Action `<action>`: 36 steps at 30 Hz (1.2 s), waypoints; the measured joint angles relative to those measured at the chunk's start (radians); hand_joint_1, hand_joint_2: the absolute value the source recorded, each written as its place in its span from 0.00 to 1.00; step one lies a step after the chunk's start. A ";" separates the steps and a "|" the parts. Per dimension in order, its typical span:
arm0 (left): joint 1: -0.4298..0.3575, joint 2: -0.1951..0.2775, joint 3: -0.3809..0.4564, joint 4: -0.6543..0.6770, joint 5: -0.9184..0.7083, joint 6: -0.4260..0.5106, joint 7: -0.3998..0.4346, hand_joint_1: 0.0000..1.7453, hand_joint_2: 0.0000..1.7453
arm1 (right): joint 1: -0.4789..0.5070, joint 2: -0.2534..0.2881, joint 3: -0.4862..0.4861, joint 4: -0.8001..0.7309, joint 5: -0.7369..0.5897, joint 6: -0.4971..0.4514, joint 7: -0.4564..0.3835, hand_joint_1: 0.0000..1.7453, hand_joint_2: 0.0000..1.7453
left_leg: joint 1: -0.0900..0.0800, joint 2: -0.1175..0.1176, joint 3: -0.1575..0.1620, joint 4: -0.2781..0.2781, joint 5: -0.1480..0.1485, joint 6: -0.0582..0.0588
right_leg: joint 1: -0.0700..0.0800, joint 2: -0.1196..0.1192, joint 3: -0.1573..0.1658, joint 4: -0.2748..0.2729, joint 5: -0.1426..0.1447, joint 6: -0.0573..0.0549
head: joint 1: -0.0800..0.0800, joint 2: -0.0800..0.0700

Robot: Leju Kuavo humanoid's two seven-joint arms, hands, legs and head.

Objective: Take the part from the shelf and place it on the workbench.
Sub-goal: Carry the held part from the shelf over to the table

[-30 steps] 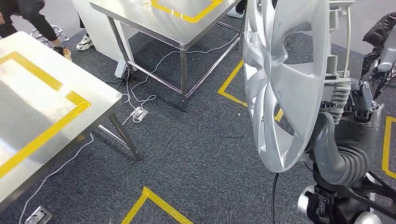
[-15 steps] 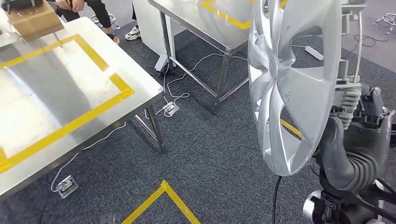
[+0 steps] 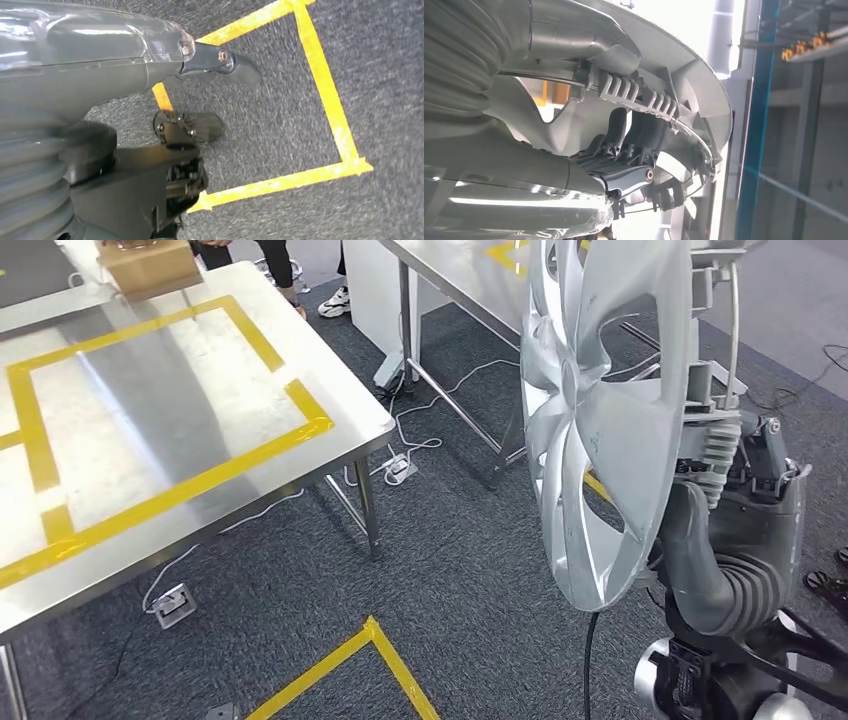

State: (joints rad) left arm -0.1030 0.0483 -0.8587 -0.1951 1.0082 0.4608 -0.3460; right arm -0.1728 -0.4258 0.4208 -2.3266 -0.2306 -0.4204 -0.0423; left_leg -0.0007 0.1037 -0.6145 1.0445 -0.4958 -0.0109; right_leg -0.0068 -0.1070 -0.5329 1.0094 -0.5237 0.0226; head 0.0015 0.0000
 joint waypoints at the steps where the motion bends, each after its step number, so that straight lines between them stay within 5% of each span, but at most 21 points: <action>1: 0.000 0.000 0.000 0.000 0.000 0.000 -0.001 0.00 1.00 | 0.000 0.000 0.000 0.000 0.000 0.001 0.000 1.00 1.00 | 0.000 -0.015 -0.001 -0.001 0.001 0.008 | -0.001 -0.009 0.002 -0.001 -0.004 0.004 | 0.002 0.000; 3: -0.001 0.000 0.000 0.000 0.000 0.000 -0.001 0.00 1.00 | 0.000 0.000 -0.001 0.000 0.000 0.001 0.000 1.00 1.00 | 0.002 -0.046 -0.002 -0.003 0.005 0.021 | -0.008 0.019 -0.003 0.024 -0.031 0.012 | 0.008 0.000; 5: -0.004 -0.003 0.000 0.000 0.000 0.000 -0.002 0.00 1.00 | 0.000 -0.002 -0.001 -0.001 0.000 0.002 0.002 1.00 1.00 | 0.003 -0.078 -0.002 -0.004 0.009 0.030 | -0.011 0.076 -0.045 0.127 -0.092 0.016 | 0.018 0.000; 7: -0.005 -0.008 0.000 0.000 0.002 0.000 -0.002 0.00 1.00 | 0.001 -0.002 -0.001 0.000 0.000 0.003 0.005 1.00 1.00 | -0.001 -0.111 -0.002 -0.004 0.011 0.036 | -0.009 0.098 -0.108 0.260 -0.144 0.013 | 0.029 0.000; 8: -0.004 -0.009 0.000 0.000 0.003 0.000 -0.002 0.00 1.00 | 0.001 -0.003 -0.001 0.000 0.000 0.003 0.006 1.00 1.00 | -0.004 -0.129 -0.001 -0.004 0.012 0.038 | -0.008 0.101 -0.126 0.291 -0.144 0.009 | 0.034 0.000; 10: -0.003 -0.010 0.000 0.000 0.006 -0.001 -0.002 0.00 1.00 | 0.001 -0.003 -0.001 0.000 0.000 0.004 0.008 1.00 1.00 | -0.009 -0.161 0.003 -0.004 0.013 0.040 | -0.003 0.109 -0.111 0.239 -0.087 -0.006 | 0.039 0.000; 13: -0.003 -0.013 0.000 0.000 0.008 -0.002 -0.002 0.00 1.00 | -0.001 -0.004 -0.001 0.000 0.000 0.004 0.008 1.00 1.00 | -0.011 -0.199 0.003 -0.003 0.015 0.037 | 0.004 0.167 -0.042 0.057 0.010 -0.033 | 0.038 0.000; 16: -0.001 -0.015 0.000 0.000 0.008 -0.003 -0.001 0.00 1.00 | -0.002 -0.005 -0.001 0.000 0.000 0.004 0.009 1.00 1.00 | -0.005 -0.225 -0.012 -0.004 0.023 0.023 | 0.007 0.173 -0.028 0.010 0.016 -0.038 | 0.040 0.000; 19: 0.002 -0.013 0.000 0.000 0.008 -0.003 0.000 0.00 1.00 | -0.001 -0.004 0.000 0.000 -0.001 0.004 0.013 1.00 1.00 | -0.012 -0.154 -0.035 0.036 -0.011 0.006 | 0.000 0.139 -0.017 -0.016 0.026 -0.038 | 0.033 0.000; 21: 0.000 -0.012 0.000 0.000 0.008 -0.003 0.000 0.00 1.00 | 0.001 -0.004 0.000 0.000 -0.001 0.004 0.015 1.00 1.00 | -0.004 -0.103 -0.087 0.145 -0.075 -0.006 | -0.002 0.113 -0.014 -0.022 0.029 -0.040 | 0.020 0.000; 23: -0.001 -0.012 0.000 0.000 0.007 -0.003 0.000 0.00 1.00 | 0.002 -0.004 0.000 0.001 -0.001 0.004 0.017 1.00 1.00 | 0.009 -0.100 -0.134 0.243 -0.108 -0.019 | -0.004 0.086 -0.014 -0.021 0.027 -0.038 | 0.013 0.000; 24: 0.000 -0.012 0.000 0.000 0.006 -0.003 0.000 0.00 1.00 | 0.002 -0.004 0.000 0.001 -0.001 0.003 0.018 1.00 1.00 | 0.014 -0.099 -0.134 0.247 -0.098 -0.026 | -0.007 0.074 -0.013 -0.020 0.026 -0.035 | 0.011 0.000; 25: 0.000 -0.012 0.000 0.000 0.006 -0.003 0.000 0.00 1.00 | 0.002 -0.004 0.001 0.002 -0.001 0.003 0.019 1.00 1.00 | 0.018 -0.093 -0.115 0.212 -0.070 -0.031 | -0.009 0.063 -0.012 -0.018 0.023 -0.031 | 0.009 0.000; 27: 0.000 -0.012 0.000 0.000 0.004 -0.003 0.000 0.00 1.00 | 0.002 -0.004 0.001 0.003 -0.002 0.003 0.021 1.00 1.00 | 0.017 -0.043 -0.044 0.085 -0.013 -0.038 | -0.012 0.044 -0.010 -0.009 0.014 -0.017 | 0.002 0.000; 29: -0.002 -0.013 0.000 0.000 0.003 -0.003 0.000 0.00 1.00 | 0.001 -0.004 0.001 0.003 -0.002 0.003 0.022 1.00 1.00 | 0.010 0.001 -0.006 0.010 0.004 -0.025 | -0.007 0.028 -0.009 0.002 0.004 -0.004 | -0.003 0.000; 32: -0.003 -0.013 0.000 0.000 0.002 -0.003 0.000 0.00 1.00 | 0.001 -0.003 0.000 0.003 -0.001 0.002 0.022 1.00 1.00 | 0.008 -0.024 -0.009 0.005 0.002 0.005 | -0.005 0.005 -0.002 0.003 -0.005 0.005 | 0.002 0.000; 34: -0.004 -0.013 0.000 0.000 0.002 -0.003 0.000 0.00 1.00 | 0.001 -0.004 0.000 0.003 0.000 0.000 0.023 1.00 1.00 | 0.010 -0.053 -0.009 0.002 0.006 0.019 | -0.010 0.035 -0.013 0.039 -0.038 0.011 | 0.009 0.000; 36: -0.006 -0.013 0.000 0.000 0.002 -0.003 0.000 0.00 1.00 | 0.003 -0.005 -0.001 0.003 0.001 -0.002 0.024 1.00 1.00 | 0.009 -0.082 -0.009 0.002 0.009 0.029 | -0.012 0.083 -0.061 0.154 -0.104 0.013 | 0.021 0.000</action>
State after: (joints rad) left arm -0.1093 0.0353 -0.8583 -0.1951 1.0098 0.4578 -0.3455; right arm -0.1703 -0.4304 0.4199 -2.3238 -0.2293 -0.4227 -0.0180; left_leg 0.0087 0.0218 -0.6235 1.0463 -0.4870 0.0184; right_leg -0.0192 -0.0242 -0.5935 1.1636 -0.6275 0.0357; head 0.0230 0.0000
